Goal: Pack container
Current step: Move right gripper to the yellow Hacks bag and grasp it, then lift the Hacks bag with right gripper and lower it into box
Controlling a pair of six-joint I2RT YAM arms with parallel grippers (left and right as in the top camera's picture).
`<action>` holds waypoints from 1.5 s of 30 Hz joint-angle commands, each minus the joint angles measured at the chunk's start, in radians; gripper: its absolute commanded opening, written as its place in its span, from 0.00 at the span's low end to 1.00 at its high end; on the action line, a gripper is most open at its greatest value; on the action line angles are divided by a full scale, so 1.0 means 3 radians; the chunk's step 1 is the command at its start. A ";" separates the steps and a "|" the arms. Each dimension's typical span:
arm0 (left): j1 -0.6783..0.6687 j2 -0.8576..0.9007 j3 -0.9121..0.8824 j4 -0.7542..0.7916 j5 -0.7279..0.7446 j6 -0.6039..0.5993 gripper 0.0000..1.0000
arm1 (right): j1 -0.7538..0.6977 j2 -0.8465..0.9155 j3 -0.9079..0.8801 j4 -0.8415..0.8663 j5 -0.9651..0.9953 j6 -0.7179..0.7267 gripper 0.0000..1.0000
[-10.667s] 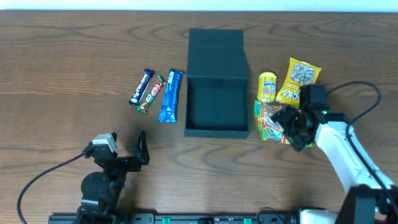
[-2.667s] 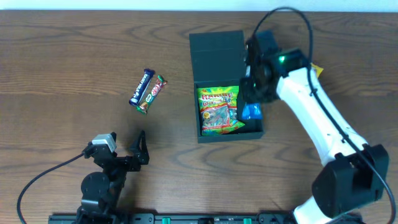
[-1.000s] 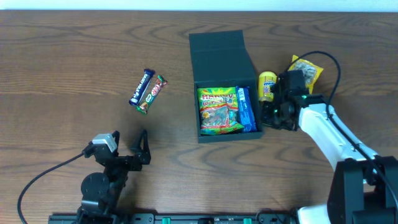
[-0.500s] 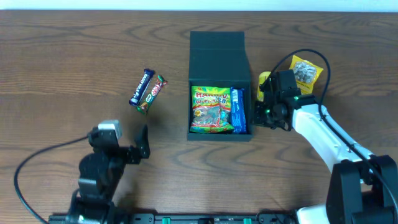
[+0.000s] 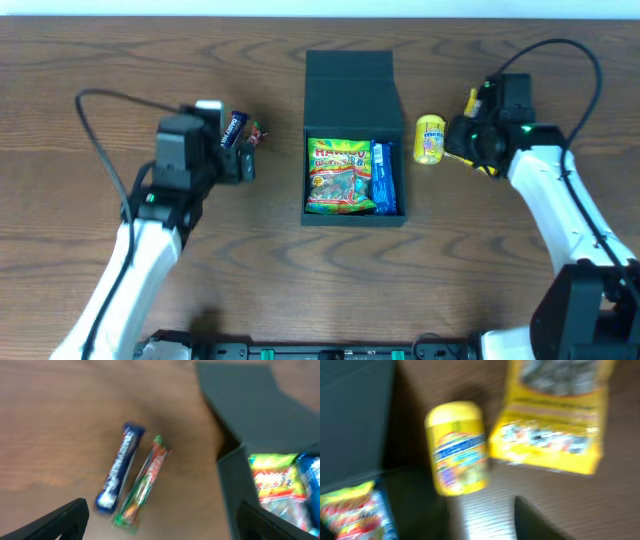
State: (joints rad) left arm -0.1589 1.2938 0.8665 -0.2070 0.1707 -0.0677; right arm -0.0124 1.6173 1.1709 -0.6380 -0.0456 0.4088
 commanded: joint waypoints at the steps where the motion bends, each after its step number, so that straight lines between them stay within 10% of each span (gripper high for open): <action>1: 0.0010 0.0202 0.0123 0.0300 0.0445 0.0079 0.95 | -0.0195 0.0015 0.0058 0.0022 0.0277 0.0145 0.51; 15: 0.0011 0.0567 0.0123 0.0858 0.0483 -0.0388 0.95 | -0.0482 0.0467 0.0191 0.0319 0.0439 0.0581 0.73; 31: 0.0011 0.0581 0.0305 0.0688 0.0479 -0.0501 0.95 | -0.0464 0.1620 0.1273 -0.0150 0.0412 0.0500 0.73; 38: 0.0011 0.0581 0.0308 0.0640 0.0479 -0.0528 0.96 | -0.0469 0.1776 0.1293 -0.0167 0.0401 0.0448 0.57; 45: 0.0011 0.0581 0.0308 0.0568 0.0479 -0.0525 0.95 | -0.0479 0.1809 0.1296 -0.0217 0.0399 0.0441 0.06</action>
State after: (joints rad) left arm -0.1589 1.4628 0.9356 -0.0330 0.3088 -0.2138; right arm -0.1555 2.1277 1.5627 -0.6880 0.0650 0.5442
